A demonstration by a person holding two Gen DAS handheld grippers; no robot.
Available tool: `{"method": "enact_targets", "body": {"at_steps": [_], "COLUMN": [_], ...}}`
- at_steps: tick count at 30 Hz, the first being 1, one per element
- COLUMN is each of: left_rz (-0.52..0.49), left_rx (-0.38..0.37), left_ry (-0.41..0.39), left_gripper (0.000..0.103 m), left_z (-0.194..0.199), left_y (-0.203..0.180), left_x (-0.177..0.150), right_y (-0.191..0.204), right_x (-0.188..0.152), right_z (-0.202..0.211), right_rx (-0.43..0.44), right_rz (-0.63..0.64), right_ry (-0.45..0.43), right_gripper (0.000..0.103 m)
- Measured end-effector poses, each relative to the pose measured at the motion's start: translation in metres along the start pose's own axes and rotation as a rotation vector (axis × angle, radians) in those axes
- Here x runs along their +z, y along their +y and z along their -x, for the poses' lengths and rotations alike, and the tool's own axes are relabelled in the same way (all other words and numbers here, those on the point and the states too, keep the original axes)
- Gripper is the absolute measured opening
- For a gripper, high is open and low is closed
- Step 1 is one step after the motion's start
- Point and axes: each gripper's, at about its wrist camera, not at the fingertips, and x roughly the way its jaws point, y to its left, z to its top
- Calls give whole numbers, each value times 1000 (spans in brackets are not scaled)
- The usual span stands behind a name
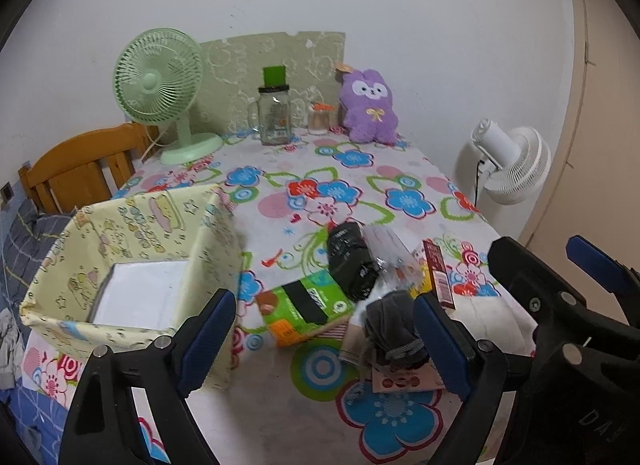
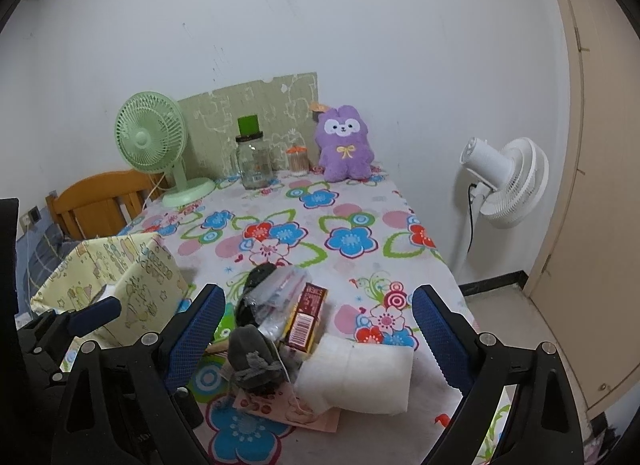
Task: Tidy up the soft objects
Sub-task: 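Move both tools down toward the pile of items beside the fabric box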
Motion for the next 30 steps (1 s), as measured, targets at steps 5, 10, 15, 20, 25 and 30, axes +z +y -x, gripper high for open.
{"method": "enact_targets", "body": {"at_steps": [5,10,15,20,25,30], "left_rz": [-23,-49,-67,-51,-75,-78], "left_rx": [-13,-21,-25,-34,-84,-124], "left_ry": [27,54,79,97,119,169], "left_gripper": [91,91,91,81,68,44], "left_z": [-10,-21,-32,-42,-46,-53], "left_y": [-10,-20,-28,-31,-37,-37], "left_x": [-4,-7,-9,-11,-13,-16], "right_y": [-8,-13,-18,-24,-24,-20], "right_x": [-6,-11,-16,-19,-20,-21], "right_z": [-9,-18,-27,-36,-44,-51], "right_rx": [4,7,3,7,12,27], "right_rz": [-10,-13,-22,-38,-35,-32], "right_ry": [29,52,79,103,122,139], "right_gripper": [93,93,93,93,93,93]}}
